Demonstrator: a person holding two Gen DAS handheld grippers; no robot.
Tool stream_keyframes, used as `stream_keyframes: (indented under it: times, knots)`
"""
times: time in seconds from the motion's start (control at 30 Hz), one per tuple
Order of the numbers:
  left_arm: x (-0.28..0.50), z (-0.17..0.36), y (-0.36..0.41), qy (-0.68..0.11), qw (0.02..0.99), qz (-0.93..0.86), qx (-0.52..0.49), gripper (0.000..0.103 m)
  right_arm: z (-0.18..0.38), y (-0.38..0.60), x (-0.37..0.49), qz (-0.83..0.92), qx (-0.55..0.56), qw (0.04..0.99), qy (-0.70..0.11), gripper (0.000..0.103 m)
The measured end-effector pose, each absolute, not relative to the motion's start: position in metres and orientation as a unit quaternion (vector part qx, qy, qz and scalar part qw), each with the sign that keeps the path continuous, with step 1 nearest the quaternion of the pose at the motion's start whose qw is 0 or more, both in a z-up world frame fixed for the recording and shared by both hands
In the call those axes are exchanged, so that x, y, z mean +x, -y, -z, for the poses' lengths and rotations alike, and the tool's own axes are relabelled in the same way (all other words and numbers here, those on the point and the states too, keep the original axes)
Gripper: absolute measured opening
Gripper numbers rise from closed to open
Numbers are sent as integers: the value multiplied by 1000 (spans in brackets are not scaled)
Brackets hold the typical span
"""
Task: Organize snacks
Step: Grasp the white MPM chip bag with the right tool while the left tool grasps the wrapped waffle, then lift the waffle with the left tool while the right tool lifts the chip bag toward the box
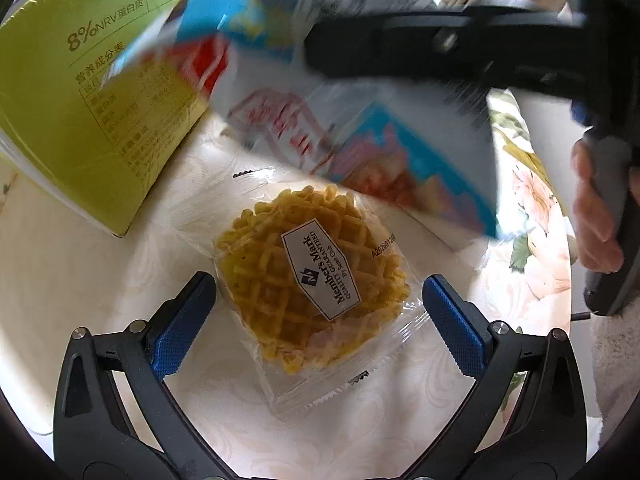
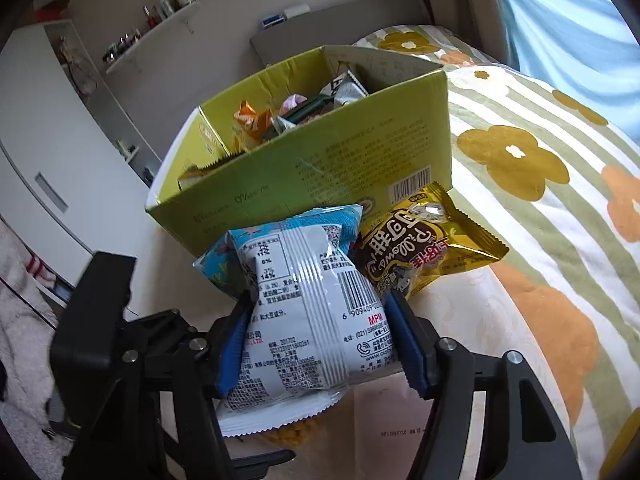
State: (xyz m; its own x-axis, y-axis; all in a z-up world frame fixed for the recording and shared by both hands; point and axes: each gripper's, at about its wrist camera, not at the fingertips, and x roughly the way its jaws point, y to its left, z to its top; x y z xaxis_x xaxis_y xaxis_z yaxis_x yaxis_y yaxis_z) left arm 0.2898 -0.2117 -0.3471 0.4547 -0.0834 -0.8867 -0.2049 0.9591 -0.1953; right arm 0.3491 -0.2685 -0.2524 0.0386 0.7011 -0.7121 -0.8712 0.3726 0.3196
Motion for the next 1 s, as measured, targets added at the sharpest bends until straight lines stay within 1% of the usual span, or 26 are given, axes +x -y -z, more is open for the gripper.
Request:
stream_keyframes:
  times: [0.1,0.23,0.3,0.37,0.5,0.6,0.7,0.77,0.83,0.9,0.93,1.0]
  knots:
    - [292,350,214,-522,842,-38,-132,102,248,273,349,-545,-93,720,-418,60]
    - [286,353,221,-518,846,-34,-122,90,246,278,348,-541,-88,724,-419,60]
    - [288,354,222,-518,846,-32,-119,88,246,279,348,-538,-85,726,-420,60]
    - [288,354,222,-516,848,-29,-118,84,246,280,348,-535,-81,728,-421,60]
    - [285,354,217,-512,850,-23,-124,79,244,282,346,-532,-71,732,-420,60]
    - [282,354,214,-509,852,-15,-123,72,243,285,346,-529,-68,735,-419,60]
    - [279,352,209,-503,855,-1,-127,62,241,286,346,-527,-63,738,-417,60]
    - [276,348,203,-493,861,5,-126,47,240,286,346,-525,-61,740,-416,60]
    - [276,348,197,-489,864,9,-120,42,239,287,347,-524,-58,741,-416,60]
    - [278,350,195,-494,861,15,-123,42,239,288,346,-523,-56,742,-417,60]
    - [281,351,194,-497,858,19,-125,46,239,288,346,-522,-56,743,-416,60]
    - [287,352,196,-521,844,9,-131,68,238,289,345,-521,-55,744,-415,60]
